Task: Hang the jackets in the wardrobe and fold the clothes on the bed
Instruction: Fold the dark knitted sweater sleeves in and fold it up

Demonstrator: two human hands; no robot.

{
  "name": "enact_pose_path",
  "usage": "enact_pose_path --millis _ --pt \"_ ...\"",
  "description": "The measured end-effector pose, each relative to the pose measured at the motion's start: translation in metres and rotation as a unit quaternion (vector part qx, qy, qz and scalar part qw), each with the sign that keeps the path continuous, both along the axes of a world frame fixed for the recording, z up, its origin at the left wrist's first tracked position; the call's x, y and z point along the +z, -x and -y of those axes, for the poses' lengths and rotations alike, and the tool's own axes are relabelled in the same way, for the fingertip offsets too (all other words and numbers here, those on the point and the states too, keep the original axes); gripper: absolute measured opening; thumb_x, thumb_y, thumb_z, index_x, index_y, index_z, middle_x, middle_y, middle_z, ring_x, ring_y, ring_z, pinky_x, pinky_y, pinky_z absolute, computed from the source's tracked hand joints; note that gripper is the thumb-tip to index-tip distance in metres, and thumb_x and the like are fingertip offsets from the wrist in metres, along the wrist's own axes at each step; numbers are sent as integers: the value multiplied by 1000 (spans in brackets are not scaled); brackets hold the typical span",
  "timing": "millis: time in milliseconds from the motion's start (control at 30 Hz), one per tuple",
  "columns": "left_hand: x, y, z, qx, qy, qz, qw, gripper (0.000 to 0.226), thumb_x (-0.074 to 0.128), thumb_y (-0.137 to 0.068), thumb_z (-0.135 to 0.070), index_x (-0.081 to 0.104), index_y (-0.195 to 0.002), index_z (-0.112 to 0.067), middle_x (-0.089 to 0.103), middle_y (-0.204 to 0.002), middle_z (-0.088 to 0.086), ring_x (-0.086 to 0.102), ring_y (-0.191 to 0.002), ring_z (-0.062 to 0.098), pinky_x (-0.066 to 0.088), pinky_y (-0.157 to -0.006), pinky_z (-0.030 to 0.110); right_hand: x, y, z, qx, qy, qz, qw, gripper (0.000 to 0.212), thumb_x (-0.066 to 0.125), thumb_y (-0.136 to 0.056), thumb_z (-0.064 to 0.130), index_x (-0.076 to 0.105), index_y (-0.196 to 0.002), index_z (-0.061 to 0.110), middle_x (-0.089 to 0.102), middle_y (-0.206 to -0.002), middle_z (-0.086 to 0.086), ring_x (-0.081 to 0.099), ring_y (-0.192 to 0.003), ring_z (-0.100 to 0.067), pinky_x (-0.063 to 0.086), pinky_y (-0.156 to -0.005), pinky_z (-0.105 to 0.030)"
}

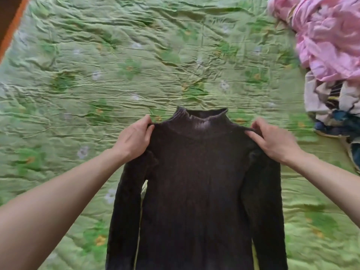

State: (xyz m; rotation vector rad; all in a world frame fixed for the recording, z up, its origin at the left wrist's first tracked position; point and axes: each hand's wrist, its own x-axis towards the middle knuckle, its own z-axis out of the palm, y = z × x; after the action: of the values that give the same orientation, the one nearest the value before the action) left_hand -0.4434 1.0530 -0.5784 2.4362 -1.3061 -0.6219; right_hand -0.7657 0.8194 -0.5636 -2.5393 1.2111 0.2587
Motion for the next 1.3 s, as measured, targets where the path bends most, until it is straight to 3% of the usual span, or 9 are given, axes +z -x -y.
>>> enact_pose_path --millis 200,267,367,533,667,767,1000,1133,1300 --pt "-114 -12 39 46 9 50 998 22 49 -107 -29 51 -94 -11 62 -93 15 62 -88 41 48 -71 48 -121 -25 32 -2 104 51 993 27 72 -95 32 66 -88 7 68 -79 -22 65 -79 -42 50 -73 -47" --pt "-142 -8 47 29 -53 103 993 25 49 -106 -30 56 -103 -7 64 -99 21 62 -94 43 49 -77 50 -156 -30 31 -2 134 58 989 26 77 -91 30 67 -84 8 68 -79 -18 62 -81 -40 48 -76 -47" --pt "-167 7 48 -19 -133 210 968 39 52 -103 -29 54 -129 -1 59 -119 25 56 -109 44 45 -89 52 -200 -32 19 -28 165 22 986 24 66 -96 35 64 -98 11 67 -94 -15 59 -92 -38 43 -80 -46" --pt "-181 53 48 -152 30 253 955 54 52 -104 -30 45 -150 -4 45 -153 20 41 -142 39 32 -119 52 -230 -35 12 29 271 6 962 23 46 -100 31 58 -109 13 61 -97 -12 58 -91 -37 45 -74 -47" --pt "-205 89 48 -175 -7 201 964 72 32 -106 -53 25 -165 -12 20 -172 12 15 -160 29 19 -128 50 -238 -34 14 29 291 12 956 18 50 -101 29 55 -109 13 61 -98 -12 57 -92 -37 44 -75 -48" --pt "-225 91 46 -164 -7 202 966 79 31 -102 -60 13 -167 -19 5 -175 8 2 -162 25 15 -129 52 -245 -32 11 -12 281 20 959 27 44 -100 34 56 -111 12 61 -103 -12 56 -96 -36 39 -82 -48" --pt "-241 89 51 -155 10 233 960 82 33 -99 -61 13 -167 -19 7 -175 9 3 -162 26 14 -129 51 -239 -24 14 -49 163 58 984 40 41 -102 42 55 -125 12 58 -120 -13 52 -110 -39 40 -94 -51" --pt "-238 90 52 -154 15 240 958 82 30 -99 -60 15 -167 -17 10 -174 11 7 -162 28 14 -129 51 -218 23 -18 -29 151 57 987 60 40 -107 43 32 -159 14 43 -154 -10 41 -140 -32 35 -116 -50" --pt "-226 100 47 -144 -25 269 952 78 16 -103 -57 10 -167 -14 5 -175 12 4 -162 28 8 -130 50 -230 102 -71 -106 103 24 989 78 13 -105 61 20 -164 10 26 -170 -10 29 -155 -28 33 -122 -54"
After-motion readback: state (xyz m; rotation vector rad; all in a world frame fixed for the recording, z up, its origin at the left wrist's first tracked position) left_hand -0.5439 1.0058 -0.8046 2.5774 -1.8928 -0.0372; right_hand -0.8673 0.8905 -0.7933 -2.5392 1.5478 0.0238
